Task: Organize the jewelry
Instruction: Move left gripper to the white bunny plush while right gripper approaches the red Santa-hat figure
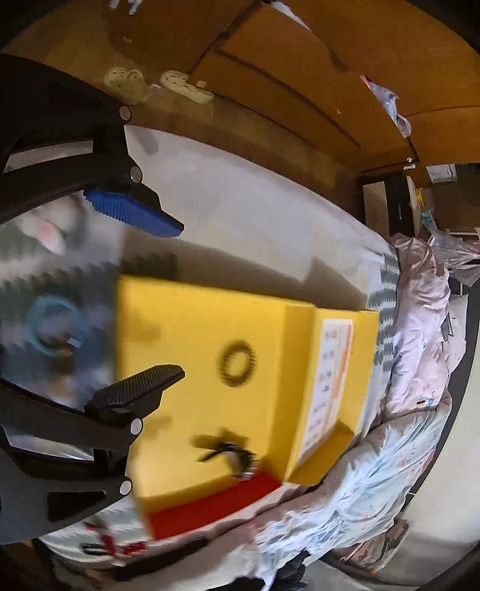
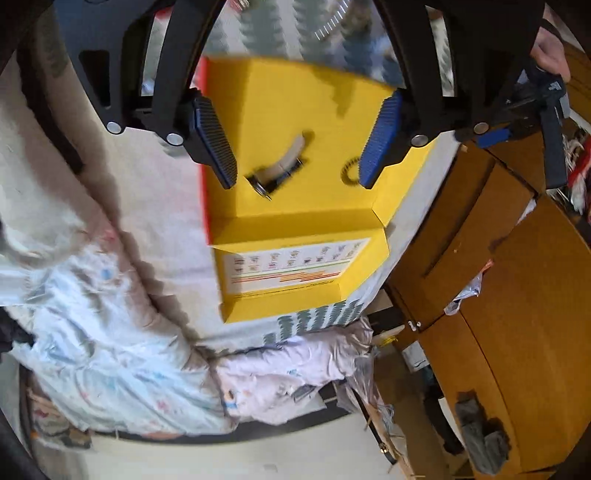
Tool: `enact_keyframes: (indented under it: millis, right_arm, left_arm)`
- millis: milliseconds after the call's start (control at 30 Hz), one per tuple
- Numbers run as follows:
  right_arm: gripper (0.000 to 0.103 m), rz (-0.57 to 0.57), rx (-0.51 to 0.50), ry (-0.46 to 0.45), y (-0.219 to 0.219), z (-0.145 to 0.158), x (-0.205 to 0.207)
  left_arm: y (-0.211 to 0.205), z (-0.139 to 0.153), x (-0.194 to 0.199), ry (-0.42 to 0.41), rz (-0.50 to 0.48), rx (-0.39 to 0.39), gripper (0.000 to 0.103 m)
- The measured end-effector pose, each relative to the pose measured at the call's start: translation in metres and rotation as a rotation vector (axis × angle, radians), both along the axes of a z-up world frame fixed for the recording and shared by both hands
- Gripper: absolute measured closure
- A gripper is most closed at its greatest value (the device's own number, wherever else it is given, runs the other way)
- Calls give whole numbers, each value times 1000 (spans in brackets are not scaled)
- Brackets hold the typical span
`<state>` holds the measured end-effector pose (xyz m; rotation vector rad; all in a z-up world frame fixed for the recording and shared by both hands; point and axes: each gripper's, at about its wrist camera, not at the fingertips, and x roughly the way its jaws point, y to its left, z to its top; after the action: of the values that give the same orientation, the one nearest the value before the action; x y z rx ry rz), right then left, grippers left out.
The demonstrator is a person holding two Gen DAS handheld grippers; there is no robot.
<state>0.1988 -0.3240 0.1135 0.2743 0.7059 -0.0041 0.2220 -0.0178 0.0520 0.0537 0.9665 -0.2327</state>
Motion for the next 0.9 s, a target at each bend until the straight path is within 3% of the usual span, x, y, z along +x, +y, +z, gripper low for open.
enact_keyframes:
  millis: [133, 300, 433, 567, 700, 900]
  right_arm:
    - [24, -23, -54, 10, -7, -10, -51]
    - [24, -43, -106, 75, -11, -41, -104]
    - [24, -69, -104, 120, -18, -65, -133]
    - [24, -107, -81, 122, -27, -74, -158]
    - [24, -159, -34, 141, -45, -88, -175]
    - [24, -181, 27, 164, -55, -101, -171]
  left_arm:
    - [27, -1, -27, -40, 6, 58, 32]
    - [75, -10, -58, -43, 10, 6, 32]
    - [95, -34, -62, -16, 42, 32, 32]
    - [96, -58, -58, 23, 58, 60, 32]
    - [92, -74, -57, 64, 61, 15, 32]
    - [84, -82, -57, 40, 55, 50, 27]
